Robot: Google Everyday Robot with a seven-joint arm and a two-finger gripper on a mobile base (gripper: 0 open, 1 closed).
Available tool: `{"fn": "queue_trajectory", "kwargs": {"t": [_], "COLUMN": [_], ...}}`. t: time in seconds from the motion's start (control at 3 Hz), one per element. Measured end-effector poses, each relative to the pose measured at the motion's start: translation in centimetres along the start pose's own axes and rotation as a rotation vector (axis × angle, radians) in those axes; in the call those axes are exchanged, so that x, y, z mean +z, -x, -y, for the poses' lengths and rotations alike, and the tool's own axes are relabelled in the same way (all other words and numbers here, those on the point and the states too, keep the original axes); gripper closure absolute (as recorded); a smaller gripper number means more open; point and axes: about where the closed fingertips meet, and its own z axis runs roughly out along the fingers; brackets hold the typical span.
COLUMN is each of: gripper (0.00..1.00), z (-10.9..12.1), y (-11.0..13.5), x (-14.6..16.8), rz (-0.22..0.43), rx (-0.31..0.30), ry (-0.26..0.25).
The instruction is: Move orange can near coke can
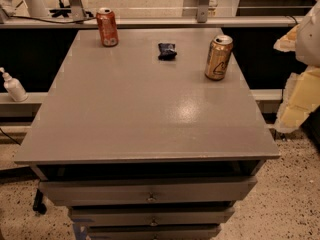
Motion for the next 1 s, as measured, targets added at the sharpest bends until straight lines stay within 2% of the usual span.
{"fn": "queue_trajectory", "kwargs": {"t": [0.33, 0.67, 1.0], "gripper": [0.00, 0.00, 0.00], "z": [0.0, 0.3, 2.4], "y": [0.0, -0.1, 0.1], "x": [0.0, 0.0, 1.0], "rz": [0.000, 0.029, 0.098], "rx": [0.000, -0.002, -0.003], "ry": [0.000, -0.021, -0.066]}}
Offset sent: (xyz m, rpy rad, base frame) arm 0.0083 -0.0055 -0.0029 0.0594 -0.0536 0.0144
